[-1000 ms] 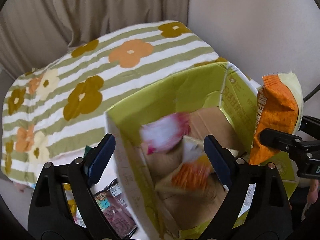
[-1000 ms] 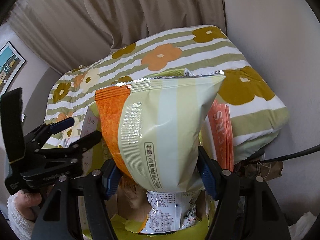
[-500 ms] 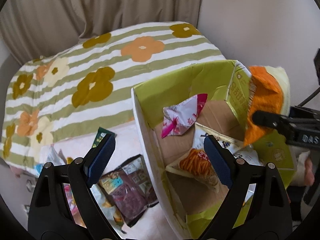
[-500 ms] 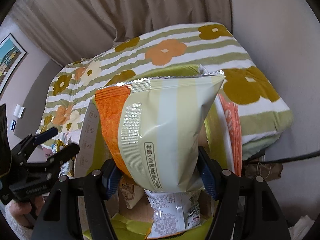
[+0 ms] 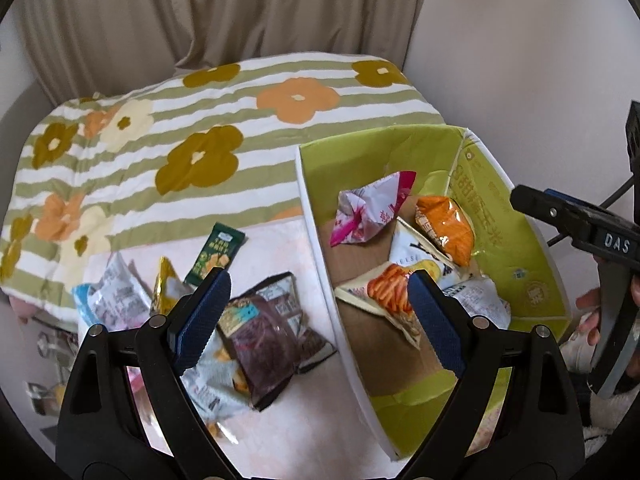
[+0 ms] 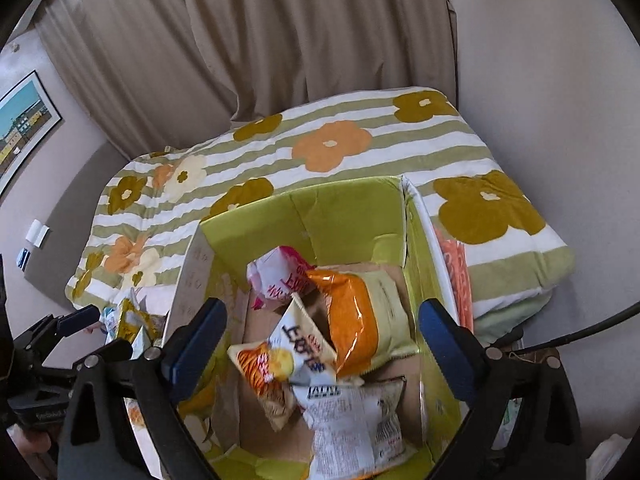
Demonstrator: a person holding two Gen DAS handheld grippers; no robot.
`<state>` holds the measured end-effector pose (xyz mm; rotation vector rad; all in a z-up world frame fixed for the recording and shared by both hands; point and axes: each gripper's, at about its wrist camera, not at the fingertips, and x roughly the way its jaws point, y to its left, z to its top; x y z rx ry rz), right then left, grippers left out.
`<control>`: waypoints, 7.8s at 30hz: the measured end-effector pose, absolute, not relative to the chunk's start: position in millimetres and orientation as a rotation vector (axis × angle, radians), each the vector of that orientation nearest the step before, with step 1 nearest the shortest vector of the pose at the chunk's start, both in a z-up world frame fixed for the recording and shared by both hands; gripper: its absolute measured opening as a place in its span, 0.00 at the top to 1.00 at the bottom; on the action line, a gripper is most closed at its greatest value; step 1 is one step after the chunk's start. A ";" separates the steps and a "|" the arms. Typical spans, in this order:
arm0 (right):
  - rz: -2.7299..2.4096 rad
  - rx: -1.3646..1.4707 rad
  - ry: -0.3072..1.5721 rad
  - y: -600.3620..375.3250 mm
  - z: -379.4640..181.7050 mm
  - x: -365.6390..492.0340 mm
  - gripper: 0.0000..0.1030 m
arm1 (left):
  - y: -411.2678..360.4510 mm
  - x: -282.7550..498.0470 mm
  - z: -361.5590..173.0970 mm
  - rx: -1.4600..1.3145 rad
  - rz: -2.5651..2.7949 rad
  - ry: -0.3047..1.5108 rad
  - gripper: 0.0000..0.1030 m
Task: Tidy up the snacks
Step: 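Move both tools back over the remaining snack bags on the table, then lift the pink bag with left tool while right tool lifts the grey M&M bag, then lower both held bags into the yellow-green box and open both tools, then move both tools back over the remaining snacks on the table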
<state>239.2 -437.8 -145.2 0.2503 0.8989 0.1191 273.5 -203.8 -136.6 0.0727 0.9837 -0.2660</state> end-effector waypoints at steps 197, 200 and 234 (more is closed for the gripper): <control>0.012 0.150 0.775 -429.3 -115.8 152.8 0.48 | -262.9 213.3 -123.2 0.175 -0.583 0.943 0.07; 0.013 0.151 0.777 -429.1 -115.9 151.9 0.48 | -259.7 212.7 -121.1 0.167 -0.579 0.936 0.07; 0.300 0.120 0.802 -390.2 -131.8 136.9 0.07 | -179.5 146.3 -118.4 0.071 -0.222 0.917 0.07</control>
